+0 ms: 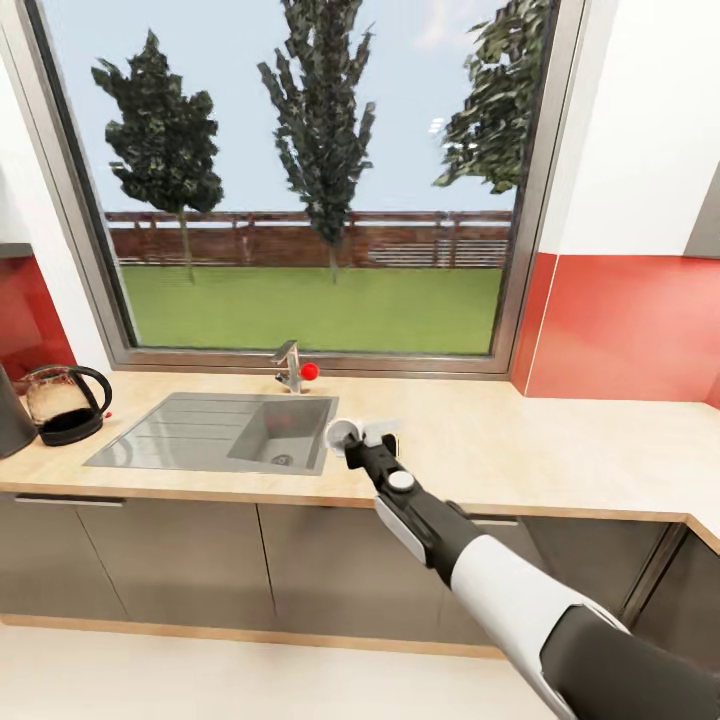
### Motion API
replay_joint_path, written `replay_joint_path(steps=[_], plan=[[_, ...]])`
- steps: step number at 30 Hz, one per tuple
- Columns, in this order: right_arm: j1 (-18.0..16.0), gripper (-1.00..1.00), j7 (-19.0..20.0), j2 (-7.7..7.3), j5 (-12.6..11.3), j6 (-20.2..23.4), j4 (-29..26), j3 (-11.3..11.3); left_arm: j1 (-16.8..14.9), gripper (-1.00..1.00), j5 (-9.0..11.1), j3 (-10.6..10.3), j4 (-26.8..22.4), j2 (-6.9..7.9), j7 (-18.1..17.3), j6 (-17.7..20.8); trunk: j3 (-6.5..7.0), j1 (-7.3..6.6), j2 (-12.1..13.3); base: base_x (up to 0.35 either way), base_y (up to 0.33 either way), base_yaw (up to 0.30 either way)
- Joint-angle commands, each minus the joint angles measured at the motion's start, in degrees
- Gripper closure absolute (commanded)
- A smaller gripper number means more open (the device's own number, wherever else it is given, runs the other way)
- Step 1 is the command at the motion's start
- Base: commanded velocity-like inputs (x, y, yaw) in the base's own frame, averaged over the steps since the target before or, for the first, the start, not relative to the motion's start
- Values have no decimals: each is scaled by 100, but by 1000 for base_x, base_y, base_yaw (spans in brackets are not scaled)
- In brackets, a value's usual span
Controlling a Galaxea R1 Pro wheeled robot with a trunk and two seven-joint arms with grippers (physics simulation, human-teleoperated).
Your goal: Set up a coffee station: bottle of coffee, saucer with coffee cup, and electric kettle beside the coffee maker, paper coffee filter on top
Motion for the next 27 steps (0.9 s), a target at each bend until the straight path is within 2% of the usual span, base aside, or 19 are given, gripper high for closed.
replay_joint_path(steps=[1, 6, 10, 17, 27], plan=[[34, 100, 58, 0, -46, 79, -101, 68, 0, -100, 43, -50, 1, 1, 26, -18, -2, 2, -4, 0, 0, 0], [182, 100, 558, 0, -49, 1019, -424, 175, 0, -100, 40, -50, 4, 1, 26, -17, -2, 2, -4, 0, 0, 0], [255, 100, 718, 0, -56, 1445, -537, 187, 0, -100, 38, -50, 4, -1, 26, -17, -2, 2, -4, 0, 0, 0], [342, 100, 879, 0, -63, 1577, -615, 193, 0, -100, 37, -50, 5, 6, 26, -18, -2, 2, -4, 0, 0, 0], [419, 100, 889, 0, -63, 1580, -597, 185, 0, -100, 37, -50, 5, 6, 26, -17, -2, 2, -4, 0, 0, 0]])
